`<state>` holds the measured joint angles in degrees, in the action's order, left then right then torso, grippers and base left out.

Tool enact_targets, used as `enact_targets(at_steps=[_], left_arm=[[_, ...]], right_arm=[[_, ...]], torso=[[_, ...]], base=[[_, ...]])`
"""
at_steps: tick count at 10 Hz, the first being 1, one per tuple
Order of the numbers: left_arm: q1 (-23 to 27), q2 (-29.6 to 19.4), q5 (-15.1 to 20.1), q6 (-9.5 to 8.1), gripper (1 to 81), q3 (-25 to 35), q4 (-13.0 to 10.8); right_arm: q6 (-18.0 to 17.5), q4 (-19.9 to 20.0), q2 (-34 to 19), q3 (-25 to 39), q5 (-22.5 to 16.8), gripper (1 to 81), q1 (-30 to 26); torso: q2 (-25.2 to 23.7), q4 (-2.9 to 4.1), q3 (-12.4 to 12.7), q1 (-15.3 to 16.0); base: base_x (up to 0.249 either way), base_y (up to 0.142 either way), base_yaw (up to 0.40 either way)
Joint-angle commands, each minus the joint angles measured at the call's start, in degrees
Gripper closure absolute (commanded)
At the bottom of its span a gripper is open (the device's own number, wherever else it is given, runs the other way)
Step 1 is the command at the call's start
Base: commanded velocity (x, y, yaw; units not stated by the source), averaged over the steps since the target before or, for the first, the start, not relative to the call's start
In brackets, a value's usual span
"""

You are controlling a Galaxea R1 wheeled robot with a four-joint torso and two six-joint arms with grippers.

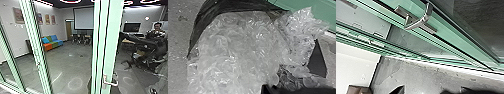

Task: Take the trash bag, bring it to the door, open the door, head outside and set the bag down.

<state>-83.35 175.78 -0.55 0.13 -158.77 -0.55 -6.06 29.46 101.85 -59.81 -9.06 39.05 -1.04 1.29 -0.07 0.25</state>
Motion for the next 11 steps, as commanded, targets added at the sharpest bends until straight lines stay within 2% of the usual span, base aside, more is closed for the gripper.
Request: enact_targets(at_steps=[1, 6, 9, 11], left_arm=[[3.5, 0.2, 2.8, 0.13, 81.1, -0.1, 0.4], [3.5, 0.0, 2.8, 0.13, 81.1, -0.1, 0.4], [3.6, 0.0, 2.8, 0.13, 81.1, -0.1, 0.5], [3.6, -0.1, 2.8, -0.05, 81.1, -0.1, 0.5]], right_arm=[[-9.0, 2.0, -2.8, 0.0, -6.1, 1.0, -10.7], [-18.6, 1.9, 2.3, -5.2, -6.8, 1.0, -13.9], [-23.9, 1.9, 7.6, -10.7, -9.0, 1.0, -16.1], [-26.8, 1.7, 10.9, -13.8, -9.1, 1.0, -17.0]], torso=[[0.0, 0.0, 0.0, 0.0], [0.0, 0.0, 0.0, 0.0], [0.0, 0.0, 0.0, 0.0], [0.0, 0.0, 0.0, 0.0]], base=[[0.0, 0.0, 0.0], [0.0, 0.0, 0.0], [0.0, 0.0, 0.0], [0.0, 0.0, 0.0]])
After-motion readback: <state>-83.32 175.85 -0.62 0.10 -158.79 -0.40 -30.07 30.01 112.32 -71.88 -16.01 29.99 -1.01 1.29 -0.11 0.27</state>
